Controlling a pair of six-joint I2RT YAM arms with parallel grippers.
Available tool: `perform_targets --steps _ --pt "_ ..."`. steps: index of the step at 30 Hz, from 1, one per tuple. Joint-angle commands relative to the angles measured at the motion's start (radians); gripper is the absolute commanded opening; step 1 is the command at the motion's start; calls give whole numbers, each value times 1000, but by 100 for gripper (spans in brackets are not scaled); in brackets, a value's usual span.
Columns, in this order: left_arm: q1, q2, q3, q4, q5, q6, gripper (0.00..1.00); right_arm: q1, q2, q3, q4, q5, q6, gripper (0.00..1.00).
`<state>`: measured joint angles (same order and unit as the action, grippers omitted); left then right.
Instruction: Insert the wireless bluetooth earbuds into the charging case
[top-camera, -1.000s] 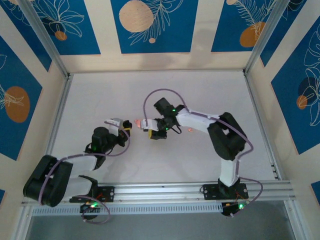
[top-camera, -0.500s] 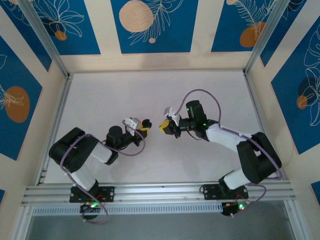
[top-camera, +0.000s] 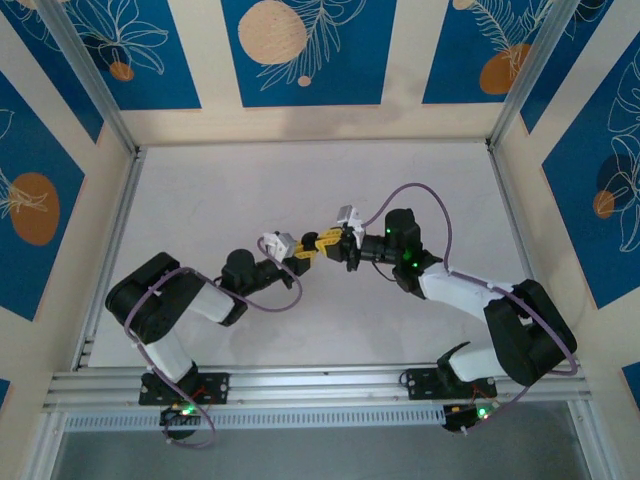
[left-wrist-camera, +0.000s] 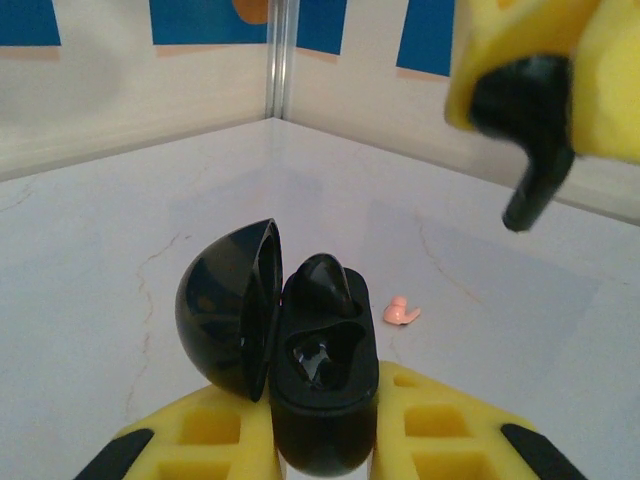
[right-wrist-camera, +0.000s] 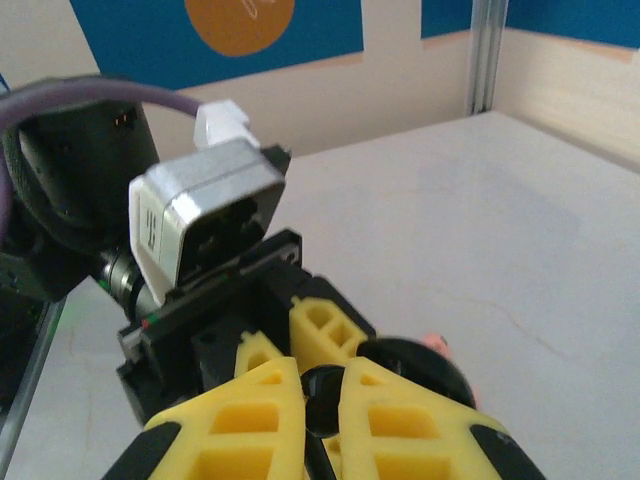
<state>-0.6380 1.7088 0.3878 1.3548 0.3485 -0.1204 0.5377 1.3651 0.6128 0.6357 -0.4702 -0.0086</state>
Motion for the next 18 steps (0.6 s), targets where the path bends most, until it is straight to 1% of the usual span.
perform_targets --steps 1,11,18 --pt "-14 0 25 52 28 15 20 17 20 -10 109 40 34 12" --pt "-20 -23 29 52 33 -4 20 33 141 19 228 82 68 12" --pt "-20 -54 17 51 25 -7 20 30 181 16 292 106 91 12"
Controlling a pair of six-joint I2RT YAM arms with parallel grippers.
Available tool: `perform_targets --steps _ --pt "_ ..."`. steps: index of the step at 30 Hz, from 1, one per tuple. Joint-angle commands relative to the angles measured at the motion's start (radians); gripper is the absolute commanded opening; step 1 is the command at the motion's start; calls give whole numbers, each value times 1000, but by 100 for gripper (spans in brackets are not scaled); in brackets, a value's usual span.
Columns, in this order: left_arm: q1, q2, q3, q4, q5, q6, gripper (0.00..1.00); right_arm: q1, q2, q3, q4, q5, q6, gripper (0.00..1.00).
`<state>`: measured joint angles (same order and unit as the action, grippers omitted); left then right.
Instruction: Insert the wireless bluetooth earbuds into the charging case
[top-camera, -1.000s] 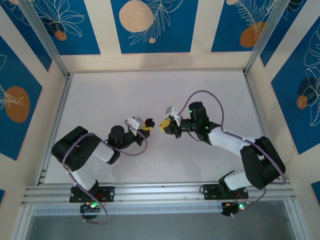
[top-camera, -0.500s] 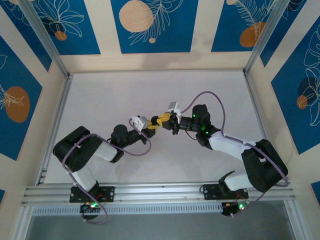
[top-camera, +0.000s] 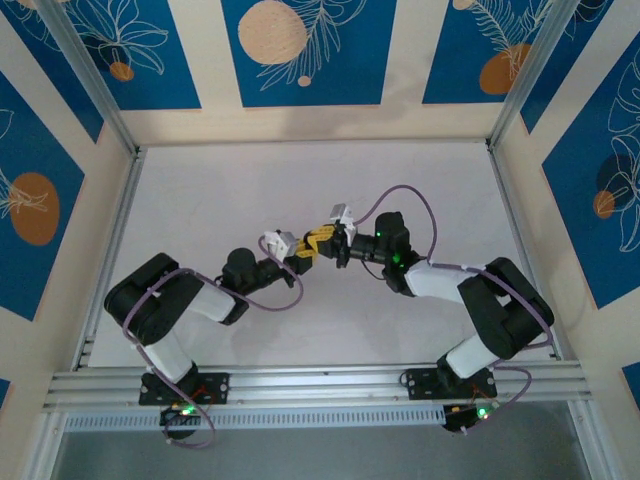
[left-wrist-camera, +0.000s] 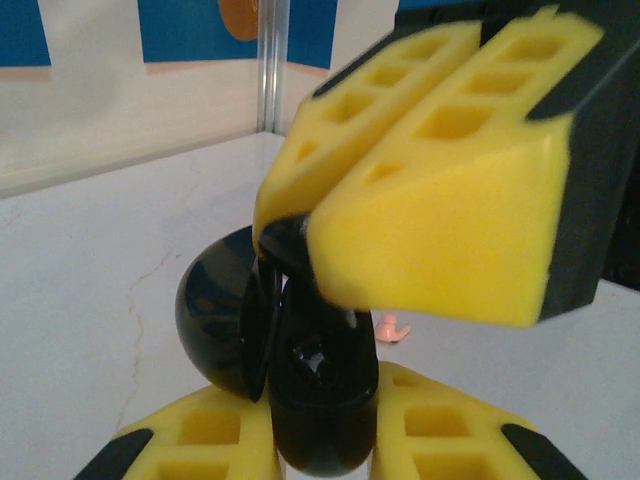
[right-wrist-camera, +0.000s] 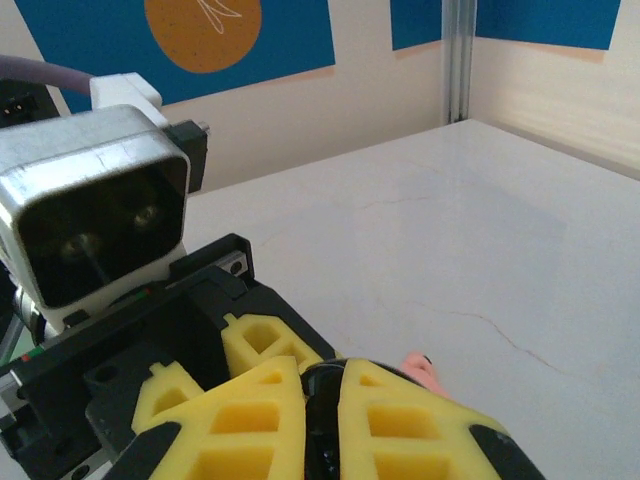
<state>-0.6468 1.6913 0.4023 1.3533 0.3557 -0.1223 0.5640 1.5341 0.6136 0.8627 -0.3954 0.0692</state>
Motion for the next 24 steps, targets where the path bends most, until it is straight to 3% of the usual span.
perform_targets --steps 1,24 --pt "-10 -38 0 53 17 -5 20 3 14 14 73 33 16 12" --pt "-11 -36 -7 53 23 -16 20 -6 1 1 162 17 83 12"
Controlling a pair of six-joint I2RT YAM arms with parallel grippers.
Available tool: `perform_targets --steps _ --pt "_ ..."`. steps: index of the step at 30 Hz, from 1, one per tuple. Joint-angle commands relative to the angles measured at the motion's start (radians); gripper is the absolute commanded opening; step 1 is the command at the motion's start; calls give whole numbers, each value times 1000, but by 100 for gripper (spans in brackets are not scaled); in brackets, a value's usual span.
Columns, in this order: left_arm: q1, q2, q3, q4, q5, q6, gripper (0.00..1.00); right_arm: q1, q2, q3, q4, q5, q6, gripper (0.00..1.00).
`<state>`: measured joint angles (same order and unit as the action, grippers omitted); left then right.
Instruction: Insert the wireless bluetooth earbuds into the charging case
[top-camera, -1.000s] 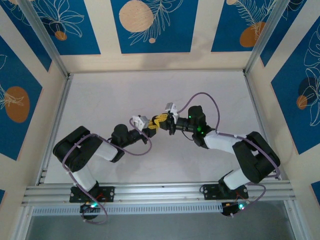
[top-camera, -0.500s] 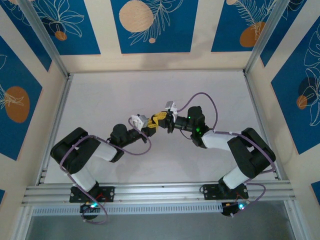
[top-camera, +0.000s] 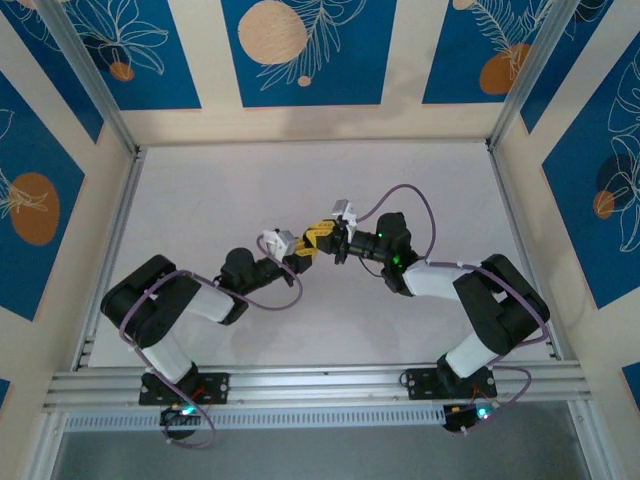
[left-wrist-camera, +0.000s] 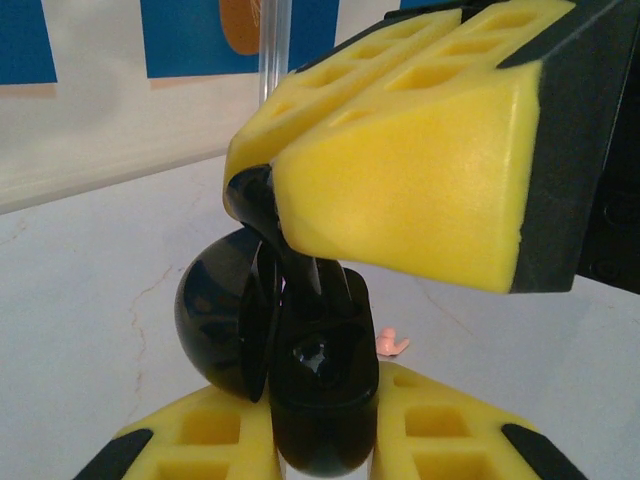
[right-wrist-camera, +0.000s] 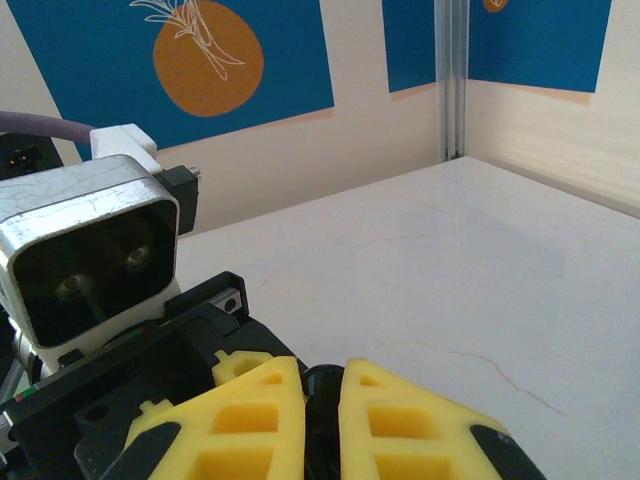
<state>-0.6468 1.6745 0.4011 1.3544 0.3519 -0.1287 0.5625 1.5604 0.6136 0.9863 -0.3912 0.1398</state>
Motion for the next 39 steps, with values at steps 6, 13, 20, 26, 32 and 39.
perform_targets --steps 6,13,20,26,32,39 --pt "-11 -31 -1 53 31 -21 20 -2 4 9 37 7 20 12" --pt "-11 -64 -4 52 18 -33 20 -1 33 3 38 16 17 12" --pt "-9 -85 -1 52 5 -44 20 0 27 -26 20 26 6 12" --pt "-10 -94 1 52 5 -40 20 2 26 -37 3 28 1 12" --pt "-9 -102 -10 53 -6 -29 20 2 7 -47 -17 32 -3 12" --pt "-9 -88 -25 52 -4 16 20 -2 -53 -65 -19 42 34 12"
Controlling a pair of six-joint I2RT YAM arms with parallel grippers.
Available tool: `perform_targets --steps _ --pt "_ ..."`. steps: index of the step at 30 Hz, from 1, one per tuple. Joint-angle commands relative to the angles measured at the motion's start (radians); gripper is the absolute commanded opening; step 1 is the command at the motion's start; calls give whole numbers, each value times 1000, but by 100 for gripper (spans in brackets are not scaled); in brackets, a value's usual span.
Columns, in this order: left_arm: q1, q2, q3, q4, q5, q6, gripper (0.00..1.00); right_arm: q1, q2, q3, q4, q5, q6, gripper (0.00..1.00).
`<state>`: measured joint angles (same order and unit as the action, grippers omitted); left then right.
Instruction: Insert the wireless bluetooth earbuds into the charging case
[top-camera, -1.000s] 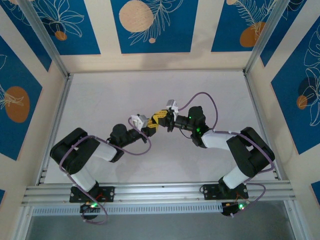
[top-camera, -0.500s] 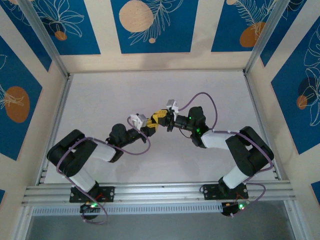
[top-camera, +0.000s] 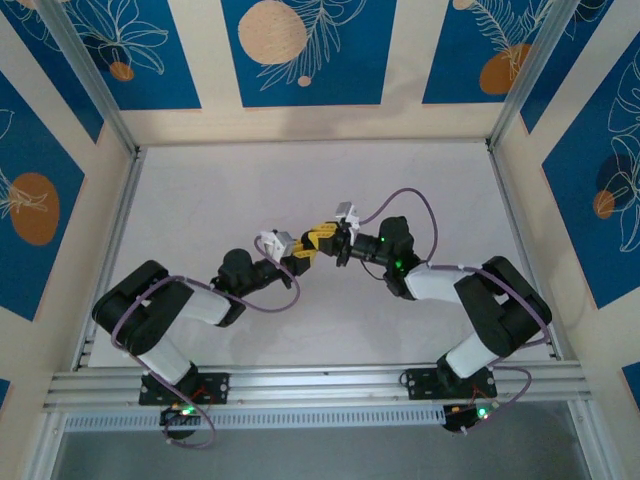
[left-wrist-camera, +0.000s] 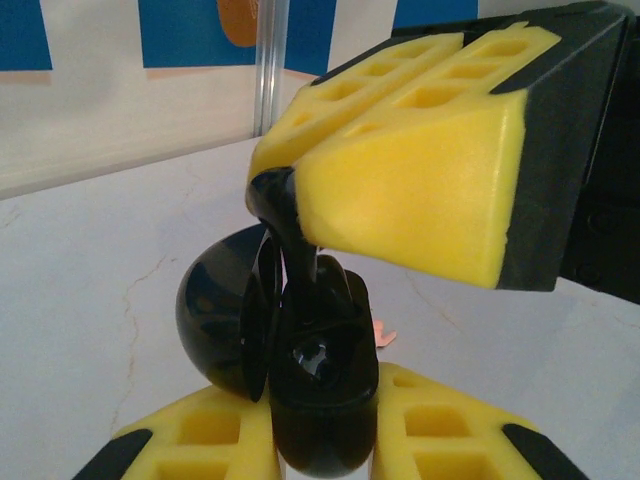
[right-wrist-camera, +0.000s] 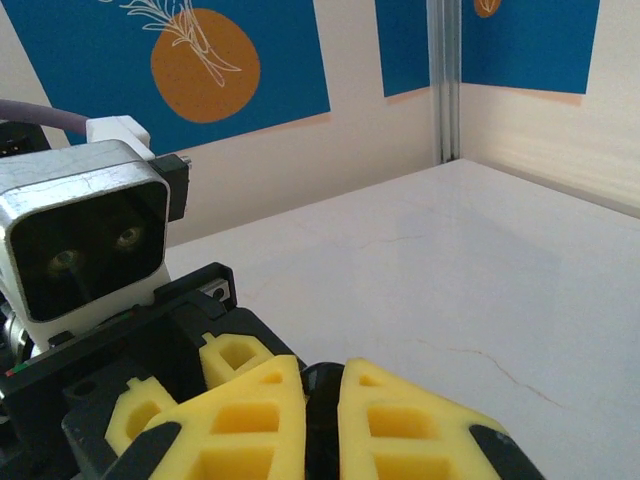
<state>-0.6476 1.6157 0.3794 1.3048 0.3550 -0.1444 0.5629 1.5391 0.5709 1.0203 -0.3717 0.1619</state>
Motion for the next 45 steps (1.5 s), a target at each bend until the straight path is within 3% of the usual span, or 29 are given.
perform_targets --steps 1,11,33,45 --pt "-8 -24 -5 102 -5 40 20 -3 -45 -22 -62 26 17 12" --pt "-9 -5 -13 102 25 83 20 -6 -131 -28 -103 37 79 12" --pt "-10 1 -20 103 39 109 20 5 -131 1 -207 28 28 12" --pt "10 -8 -73 103 -74 45 20 -6 -203 38 -375 51 69 16"
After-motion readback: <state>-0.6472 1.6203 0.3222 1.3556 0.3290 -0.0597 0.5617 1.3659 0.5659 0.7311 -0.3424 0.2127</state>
